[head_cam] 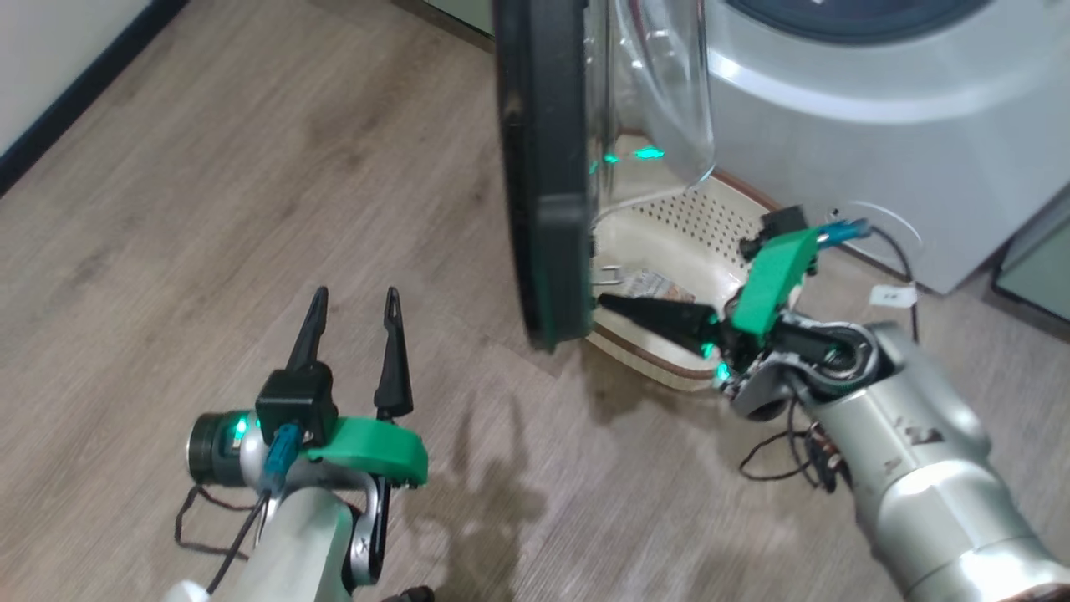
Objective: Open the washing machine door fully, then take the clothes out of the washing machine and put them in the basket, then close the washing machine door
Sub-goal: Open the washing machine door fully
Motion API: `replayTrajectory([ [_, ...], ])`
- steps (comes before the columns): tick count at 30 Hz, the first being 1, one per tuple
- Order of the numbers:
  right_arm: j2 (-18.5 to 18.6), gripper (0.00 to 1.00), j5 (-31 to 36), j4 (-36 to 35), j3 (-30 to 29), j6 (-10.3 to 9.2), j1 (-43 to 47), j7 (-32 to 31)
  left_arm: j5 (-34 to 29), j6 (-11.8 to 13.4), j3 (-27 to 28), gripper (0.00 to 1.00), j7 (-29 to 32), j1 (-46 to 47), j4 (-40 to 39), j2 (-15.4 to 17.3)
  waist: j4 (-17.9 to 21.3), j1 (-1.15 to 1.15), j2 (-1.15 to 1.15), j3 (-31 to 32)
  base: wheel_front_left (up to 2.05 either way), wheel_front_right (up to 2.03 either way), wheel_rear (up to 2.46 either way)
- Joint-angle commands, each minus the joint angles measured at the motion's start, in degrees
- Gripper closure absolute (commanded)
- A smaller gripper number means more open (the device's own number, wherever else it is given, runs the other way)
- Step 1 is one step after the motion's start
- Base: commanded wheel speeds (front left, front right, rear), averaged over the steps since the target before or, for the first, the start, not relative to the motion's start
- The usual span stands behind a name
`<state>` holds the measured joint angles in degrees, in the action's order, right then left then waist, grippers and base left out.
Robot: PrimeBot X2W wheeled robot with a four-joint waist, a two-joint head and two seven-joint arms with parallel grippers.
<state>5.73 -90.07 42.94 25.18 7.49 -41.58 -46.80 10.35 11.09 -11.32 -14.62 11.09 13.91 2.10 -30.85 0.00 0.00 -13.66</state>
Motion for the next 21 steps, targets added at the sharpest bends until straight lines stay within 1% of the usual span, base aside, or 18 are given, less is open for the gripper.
replayTrajectory([
  [1, -1.9, 1.0, -0.6, -2.0, 0.9, 0.0, 0.4, 0.5, 0.0, -0.1, 2.4, 0.0, -0.4, 0.5, -1.5, 0.8, -0.6, 0.0, 0.0, 0.7, 0.0, 0.0, 0.0],
  [6, -2.6, 1.0, -1.9, -1.9, 1.8, 0.0, 1.9, 2.0, -0.7, -0.4, 3.5, 0.0, -0.4, -0.7, -1.2, 0.8, -0.5, 0.0, 0.0, 2.7, 0.0, 0.0, 0.0],
  [9, -2.7, 1.0, -2.8, -1.3, 1.2, 0.0, 3.0, 3.7, -1.1, -1.2, 4.3, 0.0, -0.4, -1.3, -1.0, 0.8, 0.1, 0.0, 0.0, 4.4, 0.0, 0.0, 0.0],
  [10, -2.8, 0.95, -3.1, -1.2, 1.0, 0.0, 3.4, 4.3, -1.3, -1.4, 4.8, 0.0, -0.4, -1.6, -1.1, 0.8, 0.5, 0.0, 0.0, 5.1, 0.0, 0.0, 0.0],
  [11, -2.8, 0.64, -3.3, -1.1, 0.8, 0.0, 3.8, 4.9, -1.8, -1.8, 5.3, 0.0, -0.4, -1.9, -1.1, 0.8, 0.9, 0.0, 0.0, 5.7, 0.0, 0.0, 0.0],
  [12, -2.8, 0.0, -3.4, -1.1, 0.6, 0.0, 4.2, 5.5, -2.3, -2.2, 5.9, 0.0, -0.4, -2.2, -1.0, 0.8, 1.6, 0.0, 0.0, 6.6, 0.0, 0.0, 0.0],
  [14, -2.8, 0.0, -3.4, -1.5, 0.3, 0.0, 5.1, 6.9, -3.1, -3.2, 7.5, 0.0, -0.4, -2.9, -0.9, 0.9, 2.9, 0.0, 0.0, 8.0, 0.0, 0.0, 0.0],
  [17, -2.8, 0.0, -1.5, -3.3, 0.6, 0.0, 6.6, 10.2, -3.6, -4.9, 10.0, 0.0, -0.4, -4.3, -1.3, 1.3, 5.5, 0.0, 0.0, 10.3, 0.0, 0.0, 0.0],
  [21, -2.8, 0.0, 1.0, -6.2, 1.2, 0.0, 9.1, 15.5, -4.3, -7.0, 13.2, 0.0, -0.4, -6.3, -1.6, 2.7, 9.2, 0.0, 0.0, 13.2, 0.0, 0.0, 0.0],
])
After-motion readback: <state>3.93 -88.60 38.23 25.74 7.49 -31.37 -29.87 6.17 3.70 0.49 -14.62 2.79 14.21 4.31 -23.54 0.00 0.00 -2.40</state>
